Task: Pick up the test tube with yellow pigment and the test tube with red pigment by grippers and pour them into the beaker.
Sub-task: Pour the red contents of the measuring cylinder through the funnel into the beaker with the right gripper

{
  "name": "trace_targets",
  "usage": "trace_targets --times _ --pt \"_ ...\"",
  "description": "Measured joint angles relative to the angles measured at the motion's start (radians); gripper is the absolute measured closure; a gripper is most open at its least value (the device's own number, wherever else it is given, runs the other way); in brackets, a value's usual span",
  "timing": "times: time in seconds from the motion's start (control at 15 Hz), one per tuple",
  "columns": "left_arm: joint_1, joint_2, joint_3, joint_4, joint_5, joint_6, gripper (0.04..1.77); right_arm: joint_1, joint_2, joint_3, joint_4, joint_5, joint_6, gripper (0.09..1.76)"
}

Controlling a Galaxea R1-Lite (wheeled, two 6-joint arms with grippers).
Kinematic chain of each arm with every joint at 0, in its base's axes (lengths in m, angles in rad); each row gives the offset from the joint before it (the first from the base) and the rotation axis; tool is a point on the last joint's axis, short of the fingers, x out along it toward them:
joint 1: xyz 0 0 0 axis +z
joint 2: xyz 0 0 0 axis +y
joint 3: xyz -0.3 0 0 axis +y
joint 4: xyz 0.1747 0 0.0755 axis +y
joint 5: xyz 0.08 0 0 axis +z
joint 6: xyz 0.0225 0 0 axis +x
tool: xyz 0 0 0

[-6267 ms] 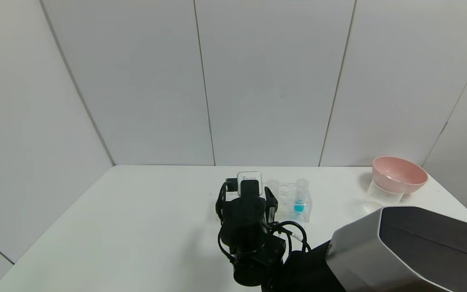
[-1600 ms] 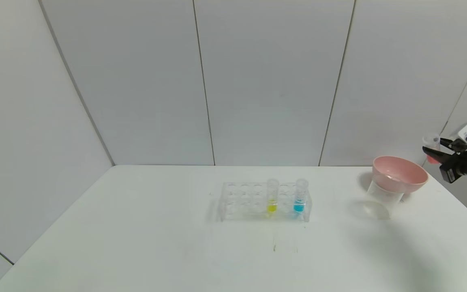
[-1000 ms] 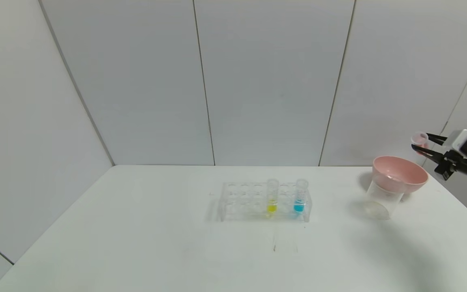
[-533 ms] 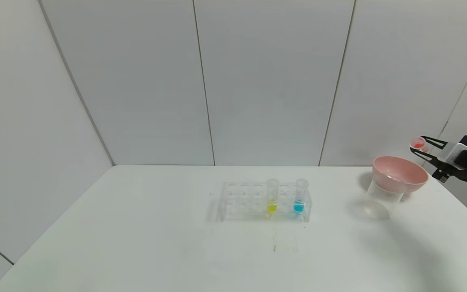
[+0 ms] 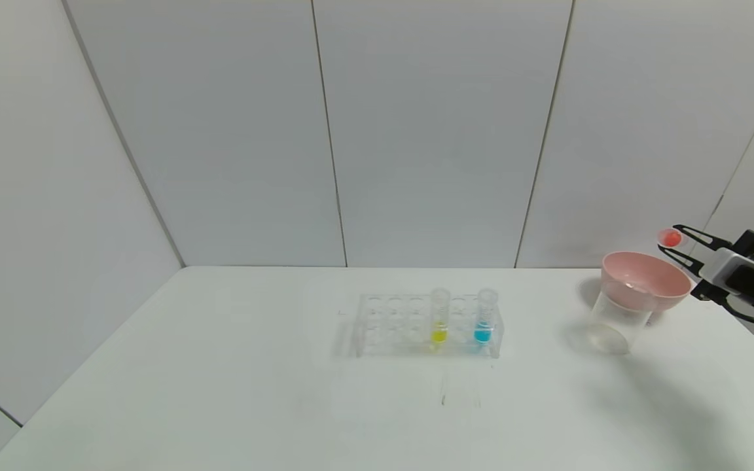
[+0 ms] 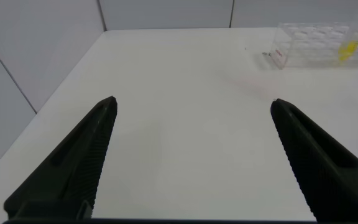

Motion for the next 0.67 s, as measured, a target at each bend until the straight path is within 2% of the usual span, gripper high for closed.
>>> trace_targets --times 0.67 --pt "0.000 0.000 0.000 0.000 0.000 0.000 0.05 0.000 0.021 0.014 -0.008 -0.004 -0.135 1.36"
